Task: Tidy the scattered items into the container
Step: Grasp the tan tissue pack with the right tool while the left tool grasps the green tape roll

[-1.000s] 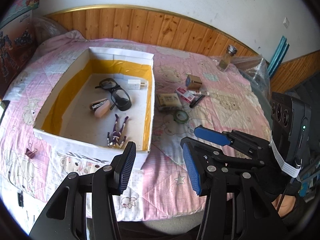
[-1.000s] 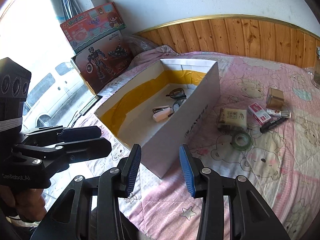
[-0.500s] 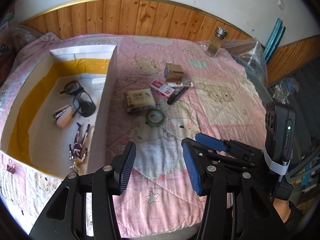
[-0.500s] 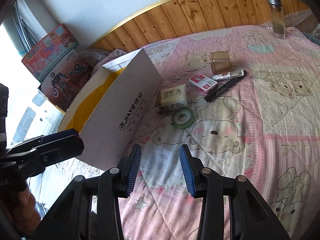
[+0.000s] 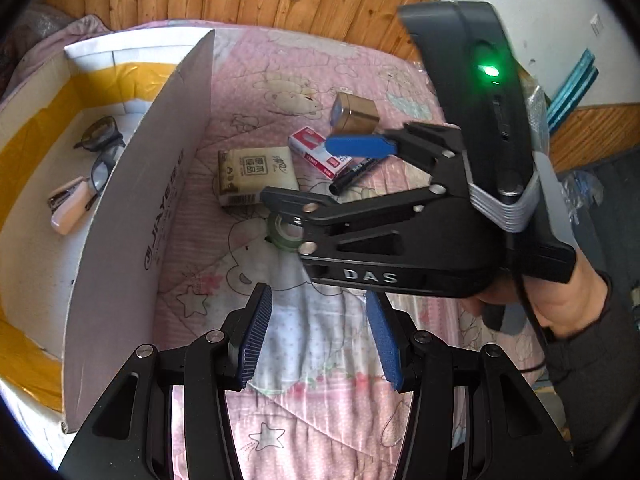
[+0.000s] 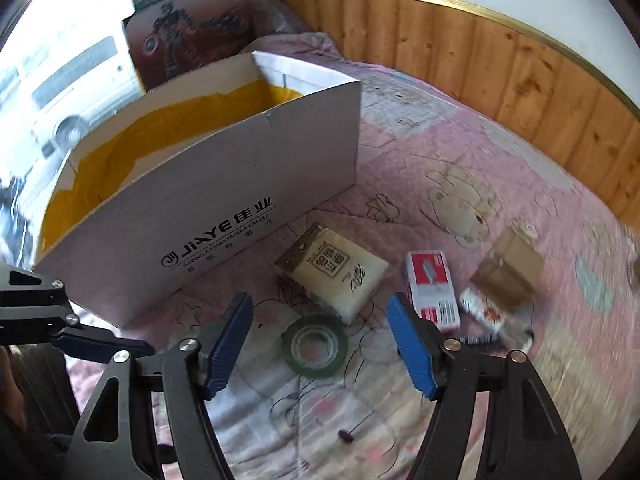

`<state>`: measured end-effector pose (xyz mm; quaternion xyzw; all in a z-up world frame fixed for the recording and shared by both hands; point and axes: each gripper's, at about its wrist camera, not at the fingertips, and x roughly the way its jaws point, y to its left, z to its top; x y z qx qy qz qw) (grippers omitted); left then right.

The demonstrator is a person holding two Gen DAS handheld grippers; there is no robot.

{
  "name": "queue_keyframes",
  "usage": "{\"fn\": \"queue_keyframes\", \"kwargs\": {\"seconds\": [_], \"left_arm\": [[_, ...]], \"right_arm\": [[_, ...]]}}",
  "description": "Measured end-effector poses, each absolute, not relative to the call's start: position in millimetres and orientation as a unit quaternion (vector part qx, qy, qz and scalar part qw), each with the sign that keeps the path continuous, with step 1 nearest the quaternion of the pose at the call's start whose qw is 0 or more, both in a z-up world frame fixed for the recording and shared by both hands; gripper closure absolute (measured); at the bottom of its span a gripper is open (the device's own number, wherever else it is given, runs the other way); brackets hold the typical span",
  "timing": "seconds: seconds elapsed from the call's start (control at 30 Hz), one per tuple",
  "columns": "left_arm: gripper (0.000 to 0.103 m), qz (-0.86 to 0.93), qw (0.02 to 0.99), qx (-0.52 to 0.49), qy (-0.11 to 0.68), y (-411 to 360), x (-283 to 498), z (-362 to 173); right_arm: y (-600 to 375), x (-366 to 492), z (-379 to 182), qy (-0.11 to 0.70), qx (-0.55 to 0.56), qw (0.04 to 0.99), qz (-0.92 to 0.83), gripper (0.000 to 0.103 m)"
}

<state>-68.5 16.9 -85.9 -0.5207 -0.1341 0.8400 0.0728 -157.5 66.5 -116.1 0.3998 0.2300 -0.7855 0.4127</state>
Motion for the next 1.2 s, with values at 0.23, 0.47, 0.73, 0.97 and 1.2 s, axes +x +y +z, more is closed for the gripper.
{"fn": "queue_keyframes", "kwargs": {"seconds": [0.23, 0.47, 0.73, 0.97, 1.2], "left_arm": [[0.052, 0.827, 0.057, -0.535, -0.165, 9, -100, -111], [0.051, 0.813, 0.057, -0.555, -0.168, 14, -141, -140], [0.047, 0.823, 0.052, -0.552, -0.120, 30, -162, -159], [0.054, 0.835, 0.062, -0.541, -0.079, 44, -165, -156], [0.054, 0.837, 0.073, -0.538, -0.073, 53, -160, -143]], "right_arm": [[21, -187, -164, 0.363, 0.393, 0.455, -0.712, 0.024], [40, -239, -164, 0.230, 0.453, 0.484, -0.713, 0.051], [96, -271, -147, 0.067, 0.477, 0.466, -0.742, 0.051], [120, -267, -137, -0.005, 0.476, 0.444, -0.760, 0.051], [136, -259, -131, -0.029, 0.477, 0.425, -0.769, 0.051]]}}
